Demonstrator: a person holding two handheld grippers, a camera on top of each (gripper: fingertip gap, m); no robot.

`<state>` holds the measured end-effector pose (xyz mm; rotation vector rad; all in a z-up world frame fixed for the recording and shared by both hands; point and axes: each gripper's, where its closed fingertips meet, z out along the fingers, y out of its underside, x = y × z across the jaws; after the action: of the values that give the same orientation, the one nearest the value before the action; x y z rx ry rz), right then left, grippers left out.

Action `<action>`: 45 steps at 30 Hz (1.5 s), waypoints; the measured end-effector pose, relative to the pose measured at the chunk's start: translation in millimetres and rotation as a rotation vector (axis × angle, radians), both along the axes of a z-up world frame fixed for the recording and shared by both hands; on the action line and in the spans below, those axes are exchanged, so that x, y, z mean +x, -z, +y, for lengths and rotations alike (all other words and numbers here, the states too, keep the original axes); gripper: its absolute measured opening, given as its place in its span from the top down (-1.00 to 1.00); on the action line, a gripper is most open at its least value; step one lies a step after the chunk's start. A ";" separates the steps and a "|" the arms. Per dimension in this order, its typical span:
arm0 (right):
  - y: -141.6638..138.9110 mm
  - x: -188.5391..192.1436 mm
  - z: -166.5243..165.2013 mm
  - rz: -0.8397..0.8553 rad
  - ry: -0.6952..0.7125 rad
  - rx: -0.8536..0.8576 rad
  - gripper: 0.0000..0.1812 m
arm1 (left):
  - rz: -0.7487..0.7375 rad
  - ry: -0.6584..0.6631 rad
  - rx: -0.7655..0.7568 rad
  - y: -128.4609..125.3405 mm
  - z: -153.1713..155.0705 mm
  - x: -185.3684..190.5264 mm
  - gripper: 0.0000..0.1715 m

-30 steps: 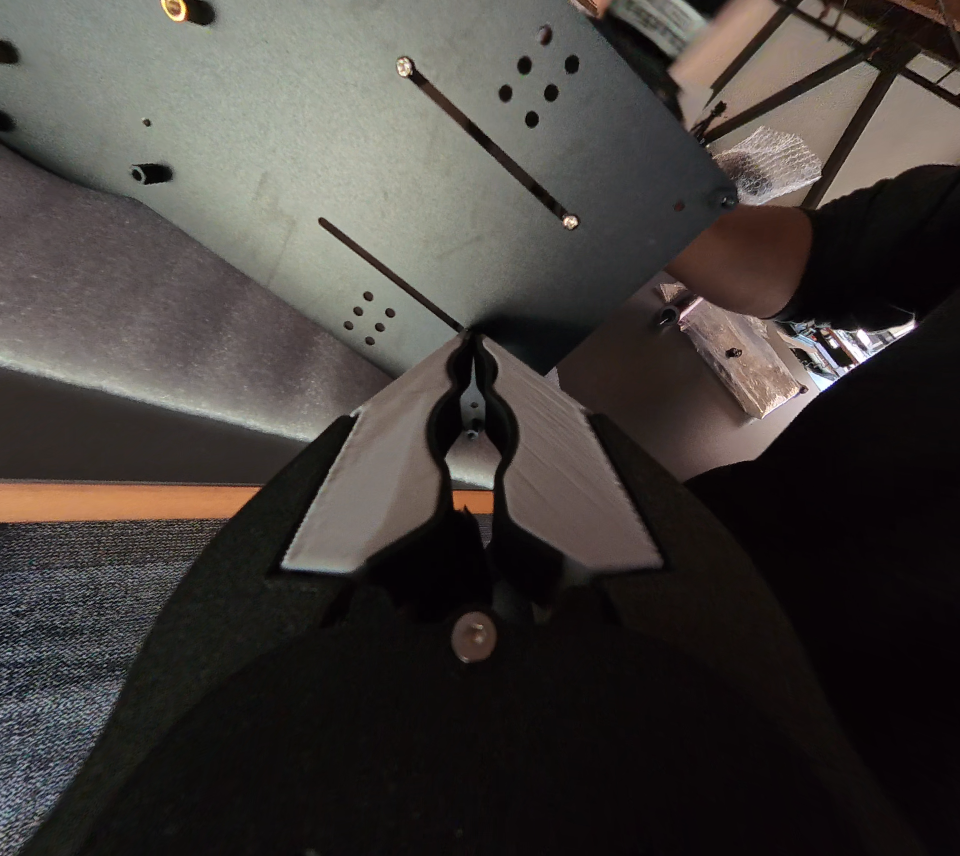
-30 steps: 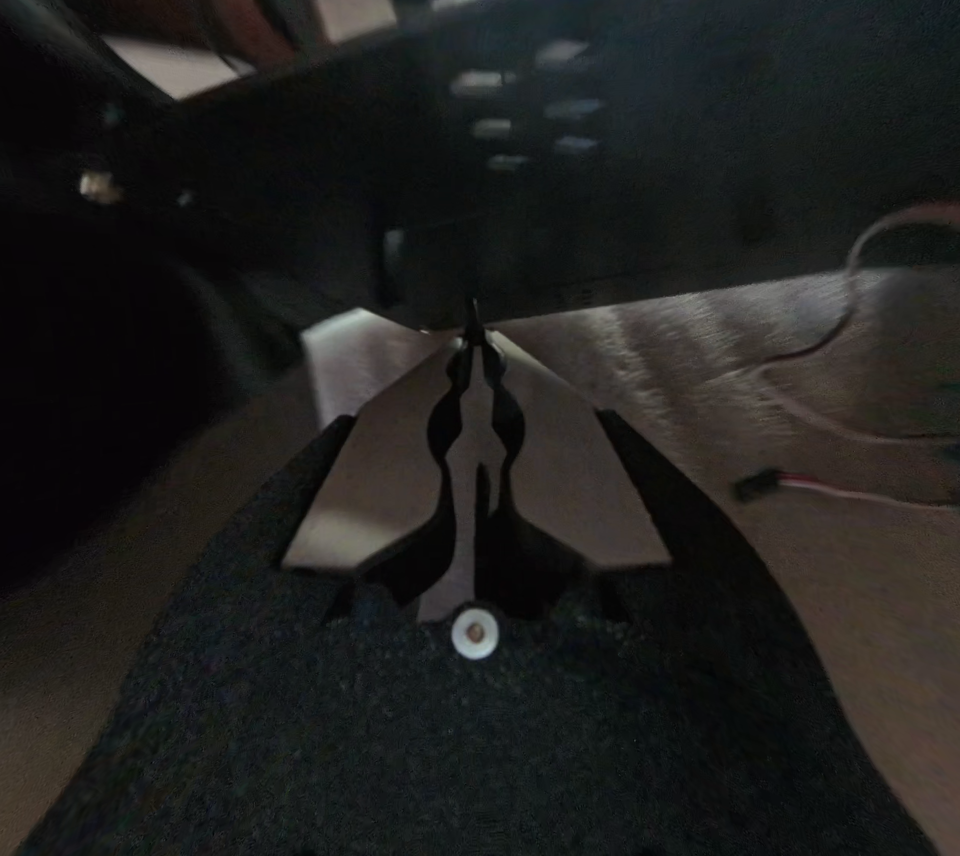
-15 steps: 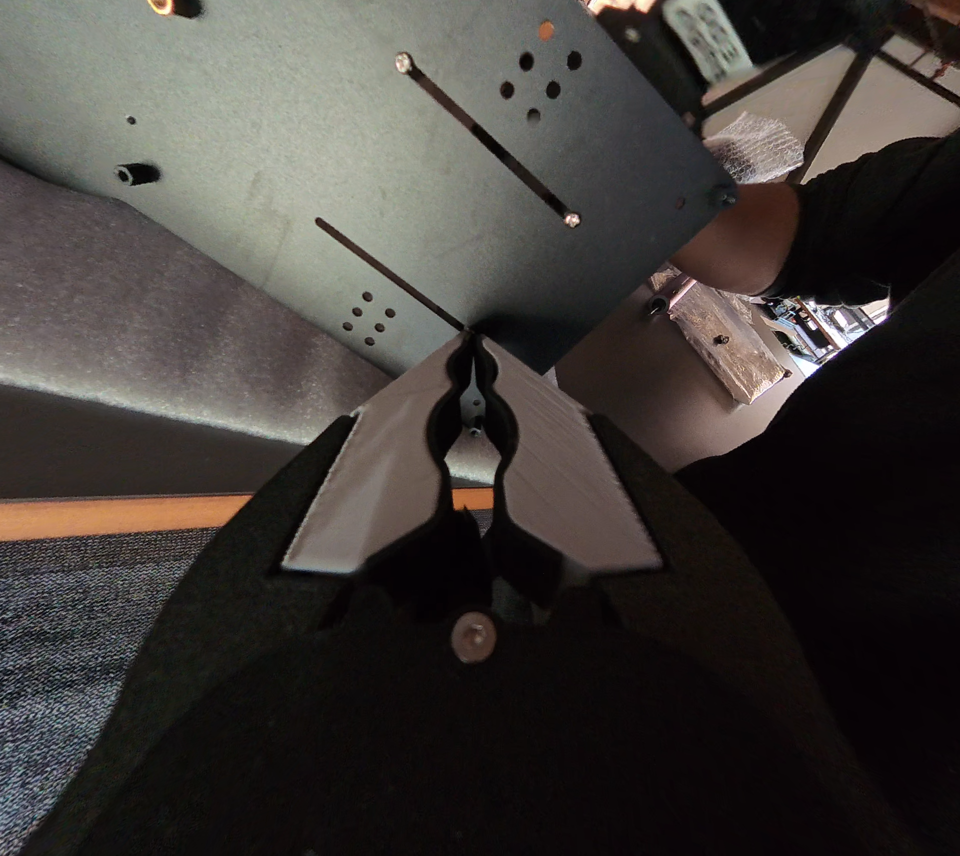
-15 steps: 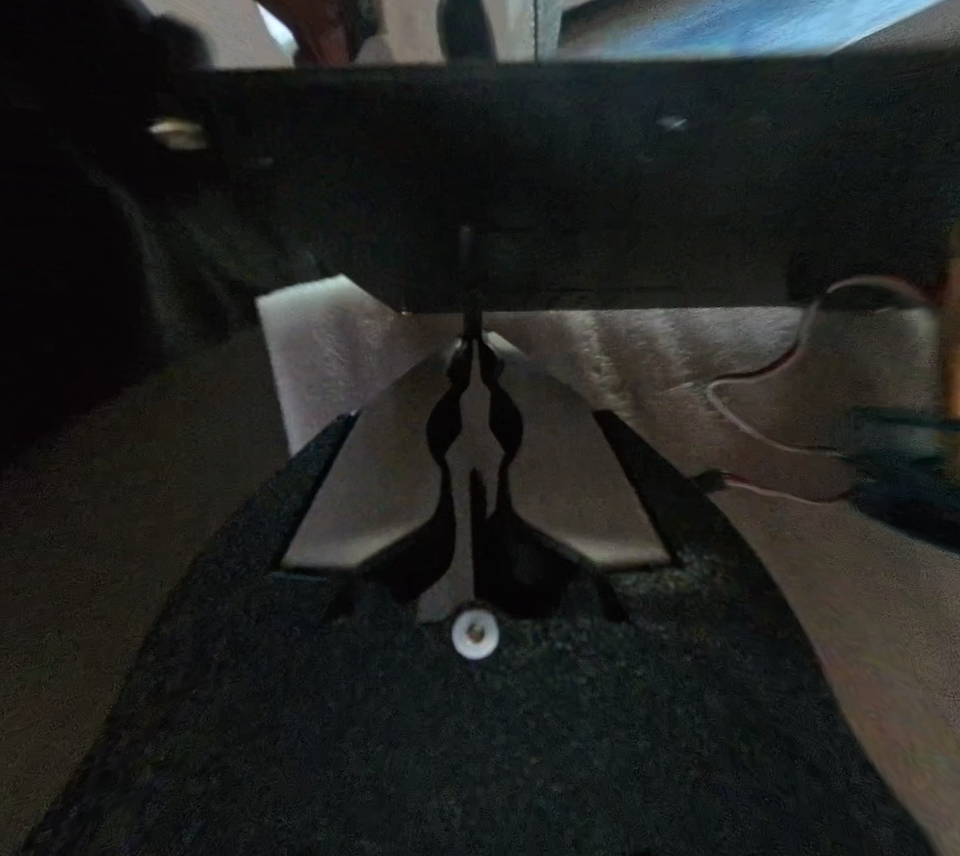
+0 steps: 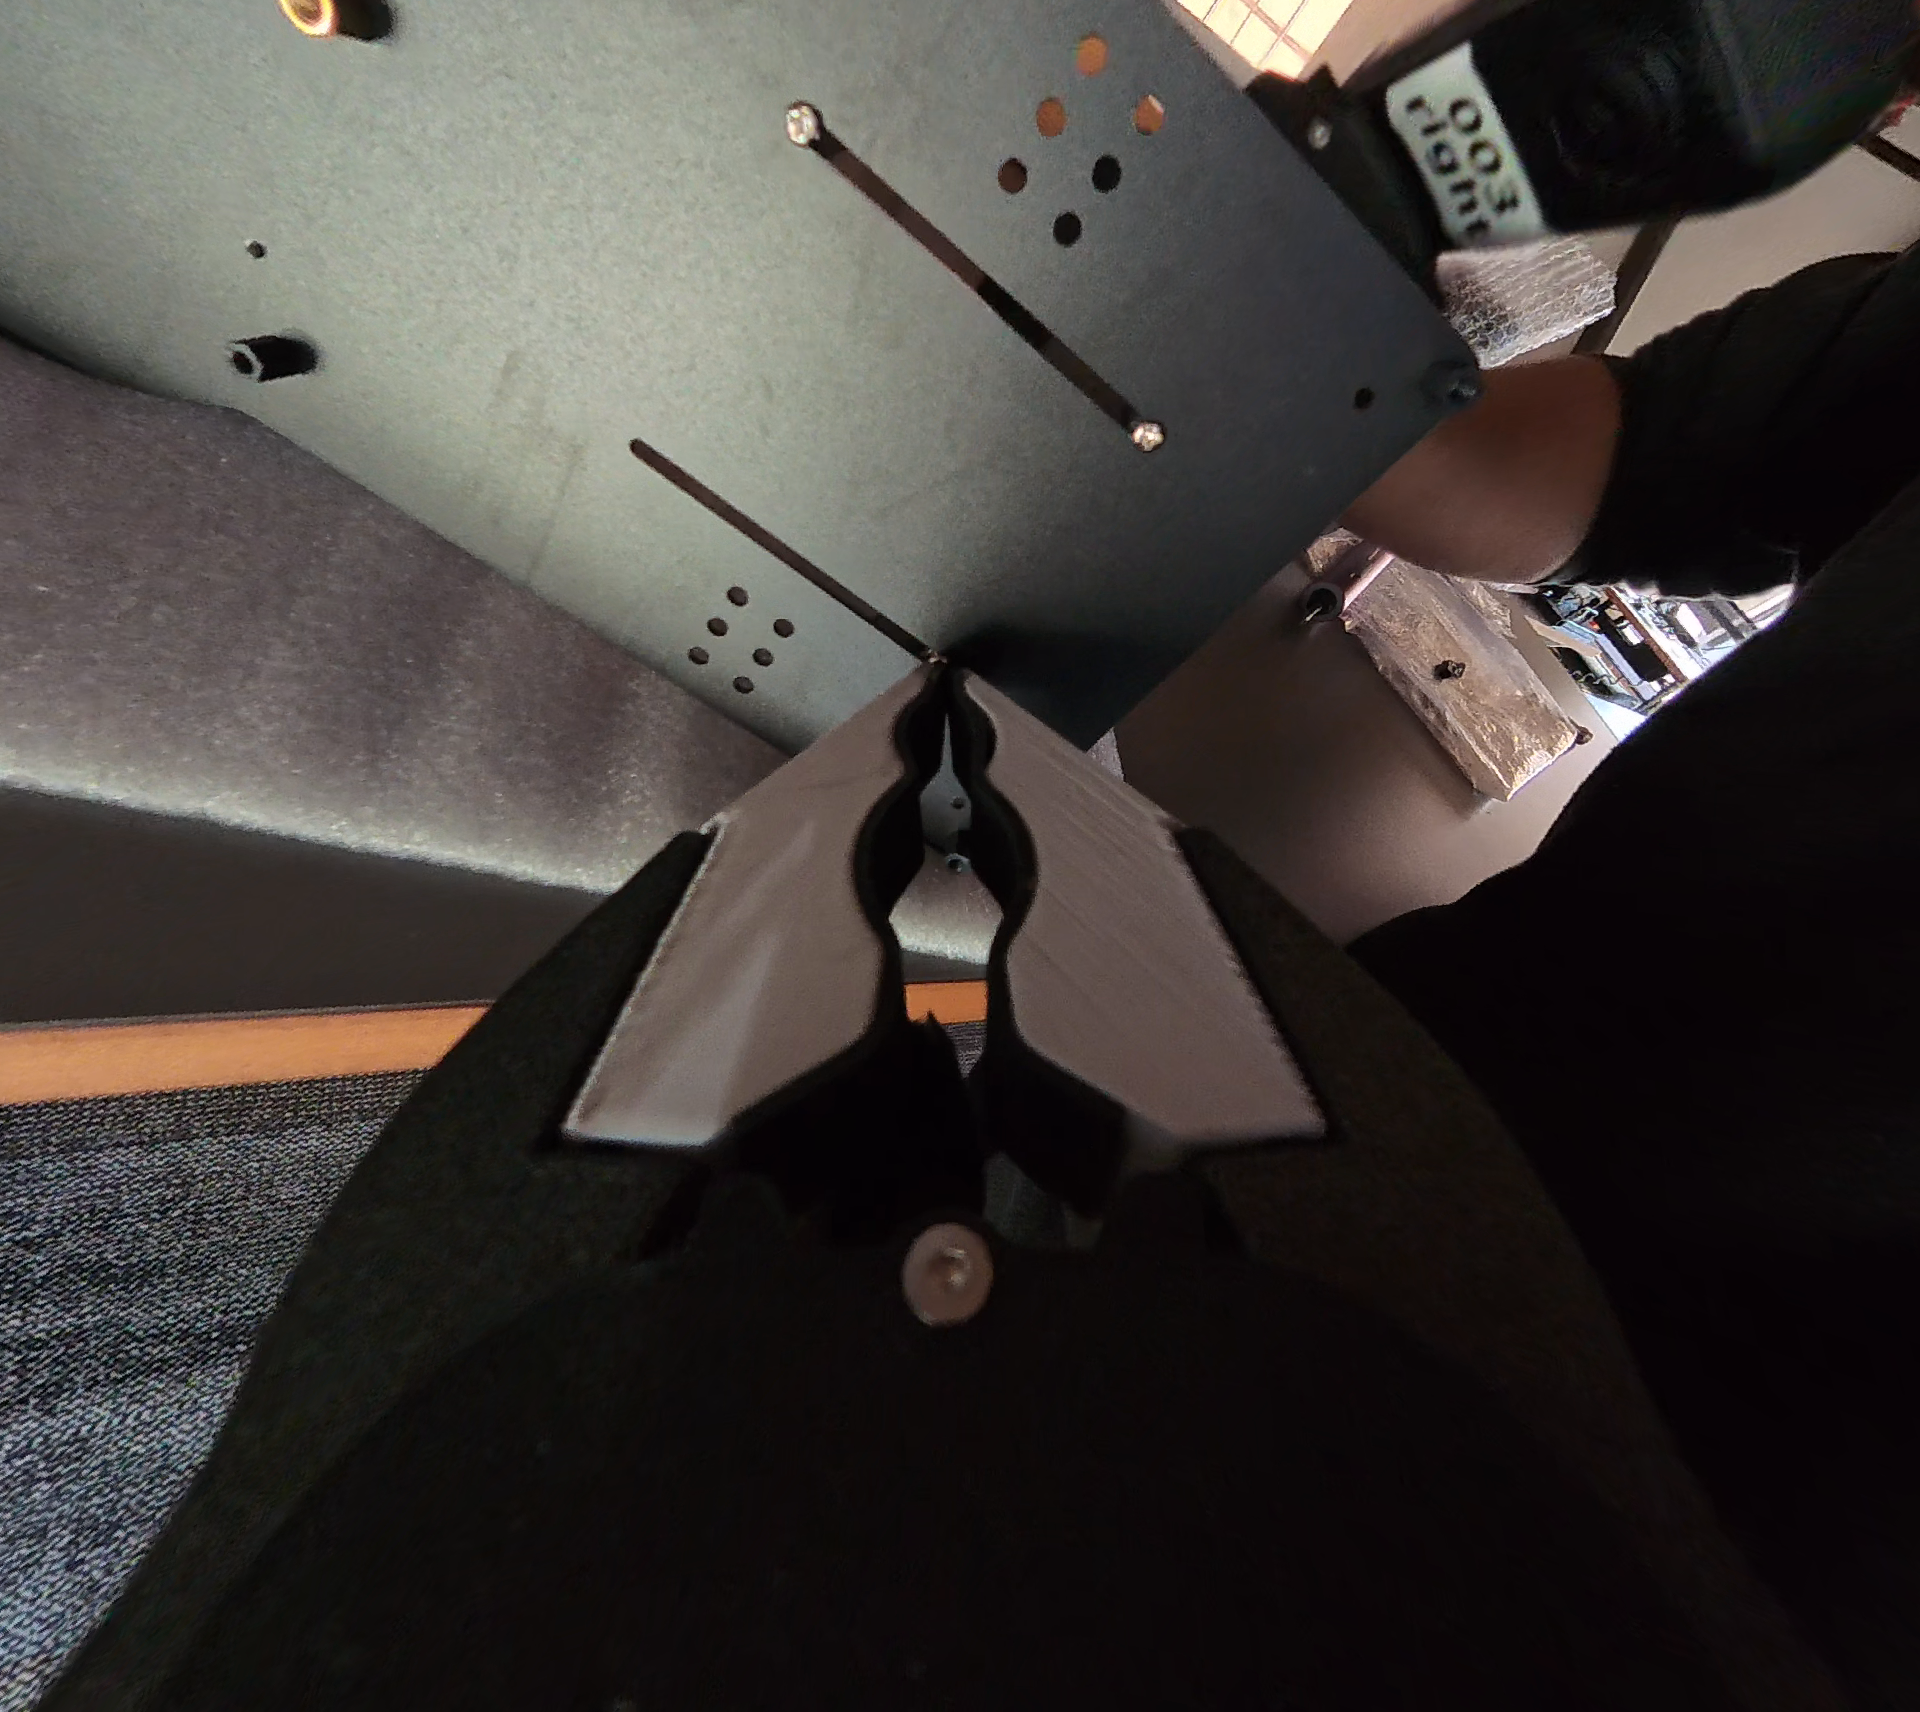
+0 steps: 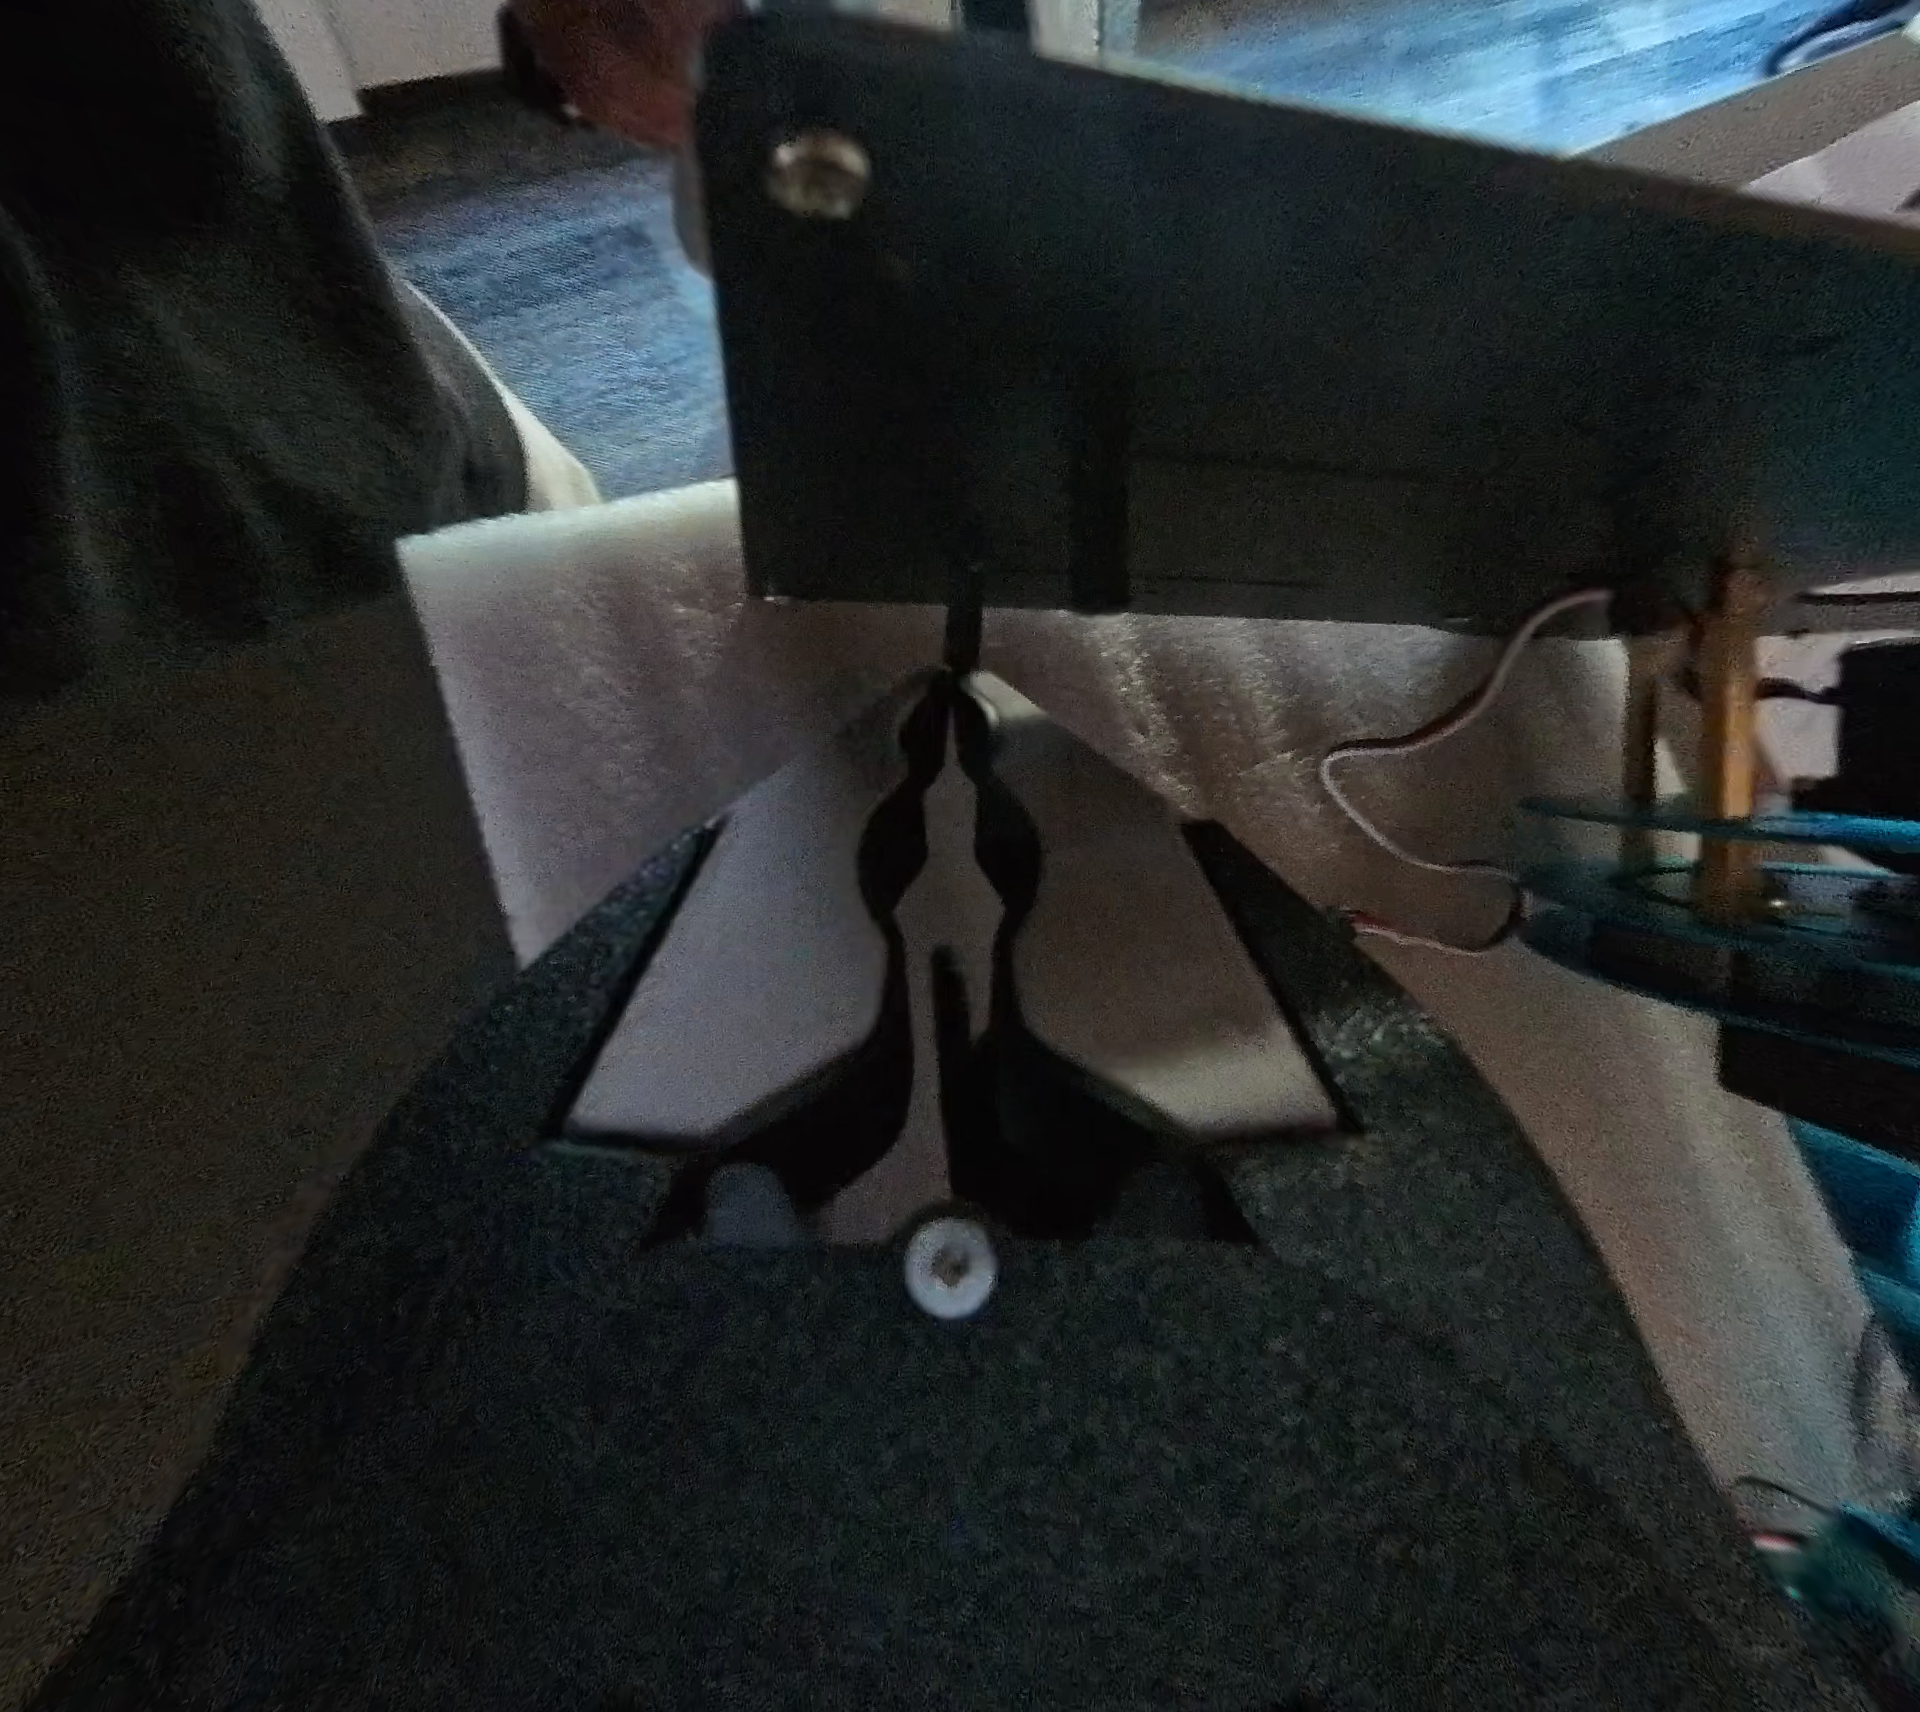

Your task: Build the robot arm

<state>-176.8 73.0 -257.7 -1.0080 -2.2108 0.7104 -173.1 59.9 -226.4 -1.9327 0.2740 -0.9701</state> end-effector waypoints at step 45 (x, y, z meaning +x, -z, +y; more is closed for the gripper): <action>-30.0 3.1 -31.2 0.008 0.384 -0.931 0.33 | 0.076 0.080 -0.041 0.9 2.9 -1.1 1.00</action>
<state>-173.7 41.9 -227.6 -1.7821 -1.5517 1.5899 -174.2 62.8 -227.3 -2.0120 0.3802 -0.9613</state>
